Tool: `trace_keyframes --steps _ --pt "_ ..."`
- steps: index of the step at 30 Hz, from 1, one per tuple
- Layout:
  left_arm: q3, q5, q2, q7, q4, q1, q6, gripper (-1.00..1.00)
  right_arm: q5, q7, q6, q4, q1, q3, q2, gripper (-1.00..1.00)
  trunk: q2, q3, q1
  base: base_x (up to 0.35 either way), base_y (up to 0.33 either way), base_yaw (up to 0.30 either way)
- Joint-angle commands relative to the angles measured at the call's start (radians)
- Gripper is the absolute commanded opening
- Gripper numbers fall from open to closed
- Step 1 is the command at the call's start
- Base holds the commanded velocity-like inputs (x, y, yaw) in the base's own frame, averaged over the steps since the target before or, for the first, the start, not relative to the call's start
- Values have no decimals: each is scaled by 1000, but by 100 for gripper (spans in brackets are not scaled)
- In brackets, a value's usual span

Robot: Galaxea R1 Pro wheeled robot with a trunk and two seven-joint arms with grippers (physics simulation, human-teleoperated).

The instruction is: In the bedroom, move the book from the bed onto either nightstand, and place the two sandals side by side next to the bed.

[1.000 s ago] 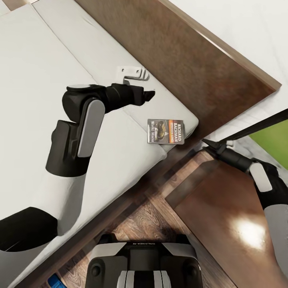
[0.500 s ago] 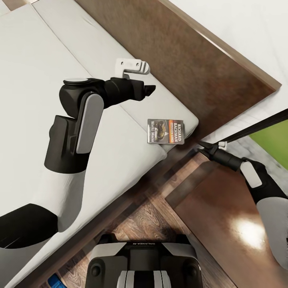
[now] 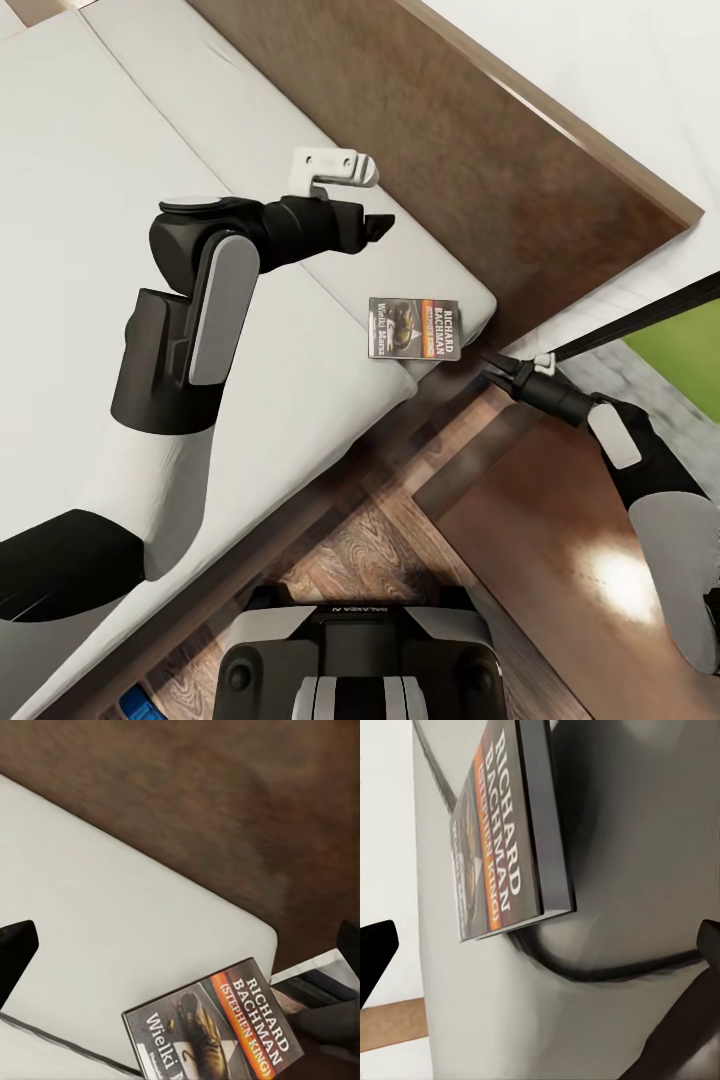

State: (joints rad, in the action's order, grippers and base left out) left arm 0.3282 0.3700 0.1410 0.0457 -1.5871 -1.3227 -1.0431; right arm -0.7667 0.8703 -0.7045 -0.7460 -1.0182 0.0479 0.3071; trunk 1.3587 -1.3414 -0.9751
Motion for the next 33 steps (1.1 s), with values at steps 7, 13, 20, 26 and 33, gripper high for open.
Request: trace_keyframes --steps 7,13,20,26,33 --pt "1 6 0 4 -1 1 -4 100 -3 2 -6 -5 0 -7 -18 100 0 0 0 0 0 0" --pt "3 6 0 4 -1 3 -4 100 -6 10 -6 -8 0 -19 -34 100 0 0 0 0 0 0" --pt "3 6 -1 4 -1 5 -4 100 -5 57 16 -25 0 -22 -40 100 0 0 0 0 0 0" --pt "3 6 -1 3 -1 5 -4 100 -6 61 52 -41 0 -23 -40 100 0 0 0 0 0 0" --pt "3 6 -1 3 -1 7 -4 100 -6 61 55 -43 0 -21 -40 100 0 0 0 0 0 0"
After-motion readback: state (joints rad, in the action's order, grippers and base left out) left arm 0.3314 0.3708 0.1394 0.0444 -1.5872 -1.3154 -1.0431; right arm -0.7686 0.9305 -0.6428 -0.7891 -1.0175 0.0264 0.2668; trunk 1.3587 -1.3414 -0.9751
